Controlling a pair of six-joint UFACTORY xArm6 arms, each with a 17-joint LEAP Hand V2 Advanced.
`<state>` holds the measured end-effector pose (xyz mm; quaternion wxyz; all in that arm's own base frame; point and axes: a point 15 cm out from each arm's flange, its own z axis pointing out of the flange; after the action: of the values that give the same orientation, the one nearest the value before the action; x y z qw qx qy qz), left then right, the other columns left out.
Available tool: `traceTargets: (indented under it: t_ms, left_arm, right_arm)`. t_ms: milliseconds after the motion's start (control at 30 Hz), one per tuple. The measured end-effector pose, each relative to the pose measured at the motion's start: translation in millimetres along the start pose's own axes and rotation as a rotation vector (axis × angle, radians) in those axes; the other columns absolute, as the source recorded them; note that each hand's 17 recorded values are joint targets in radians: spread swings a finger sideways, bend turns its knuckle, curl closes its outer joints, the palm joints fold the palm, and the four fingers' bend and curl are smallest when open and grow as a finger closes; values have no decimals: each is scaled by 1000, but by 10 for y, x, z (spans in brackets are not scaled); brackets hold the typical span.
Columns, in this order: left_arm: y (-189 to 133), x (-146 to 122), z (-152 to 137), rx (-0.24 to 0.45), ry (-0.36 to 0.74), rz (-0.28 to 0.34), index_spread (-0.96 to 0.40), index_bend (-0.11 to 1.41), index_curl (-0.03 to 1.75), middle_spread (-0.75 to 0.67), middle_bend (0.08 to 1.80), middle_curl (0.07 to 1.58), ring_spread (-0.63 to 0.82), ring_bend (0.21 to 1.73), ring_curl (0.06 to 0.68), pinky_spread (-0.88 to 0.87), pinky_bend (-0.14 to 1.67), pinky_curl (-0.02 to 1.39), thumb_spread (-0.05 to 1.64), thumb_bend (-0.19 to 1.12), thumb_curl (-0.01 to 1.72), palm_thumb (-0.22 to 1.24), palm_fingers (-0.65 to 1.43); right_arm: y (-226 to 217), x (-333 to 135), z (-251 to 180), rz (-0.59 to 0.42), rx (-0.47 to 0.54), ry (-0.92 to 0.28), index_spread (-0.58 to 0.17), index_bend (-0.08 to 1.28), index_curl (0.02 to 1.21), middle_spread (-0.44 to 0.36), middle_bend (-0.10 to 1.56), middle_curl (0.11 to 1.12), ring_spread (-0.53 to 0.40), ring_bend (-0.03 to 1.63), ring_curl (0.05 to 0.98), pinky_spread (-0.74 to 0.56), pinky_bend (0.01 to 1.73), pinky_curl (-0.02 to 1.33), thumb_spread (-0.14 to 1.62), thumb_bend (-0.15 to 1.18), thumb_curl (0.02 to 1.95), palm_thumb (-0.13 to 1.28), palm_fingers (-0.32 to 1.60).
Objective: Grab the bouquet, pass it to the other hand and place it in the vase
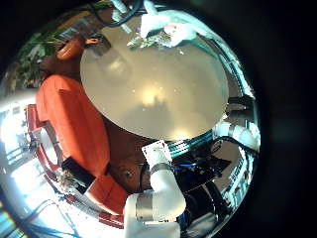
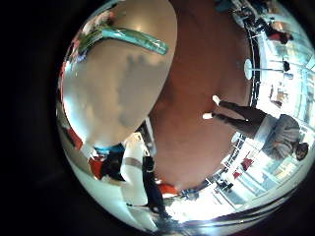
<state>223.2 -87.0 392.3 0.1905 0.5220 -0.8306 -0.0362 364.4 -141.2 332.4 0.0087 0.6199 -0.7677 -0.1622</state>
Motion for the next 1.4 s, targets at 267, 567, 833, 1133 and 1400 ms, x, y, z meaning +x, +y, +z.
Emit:
traceTargets:
  t_ms: [267, 567, 833, 1133, 1400]
  left_arm:
    - [-94, -133, -12, -16, -17, 15, 118, 177, 337, 479, 187, 303, 590, 462, 206, 558, 196, 317, 1118, -22, 326, 366, 43]
    - [-124, -255, -5, -32, -20, 2, 115, 177, 340, 479, 187, 301, 590, 459, 207, 558, 196, 313, 1121, -21, 326, 360, 44]
    - [-164, -358, 51, -56, -1, -28, 118, 177, 341, 478, 188, 300, 589, 451, 206, 558, 197, 312, 1122, -21, 327, 359, 44]
    - [-196, -356, 41, -53, 2, -38, 119, 176, 342, 479, 187, 300, 595, 450, 208, 558, 198, 312, 1126, -21, 322, 353, 42]
    - [-209, -350, 7, -49, 1, -38, 119, 176, 343, 479, 187, 301, 597, 448, 210, 559, 198, 312, 1126, -21, 321, 353, 42]
  right_arm:
    - [-544, 166, 367, 65, 6, -5, -308, 175, 291, -111, 349, 417, -148, 670, 286, 182, 433, 225, 1107, -17, 404, 609, 458]
    - [-1109, 340, 618, 55, -37, 17, -330, 186, 333, -82, 290, 404, -54, 505, 244, 267, 430, 222, 1058, -18, 436, 689, 271]
    - [-1373, 447, 897, 30, -119, 74, -336, 174, 331, -55, 251, 390, 15, 454, 232, 304, 403, 224, 1031, -21, 455, 722, 238]
    - [-1371, 637, 1103, 42, -175, 110, -331, 179, 337, -56, 234, 386, 26, 442, 235, 317, 348, 223, 1023, -25, 461, 721, 274]
    - [-1359, 697, 1124, 40, -186, 136, -325, 172, 333, -92, 277, 402, -78, 530, 261, 299, 286, 214, 1018, -23, 463, 726, 391]
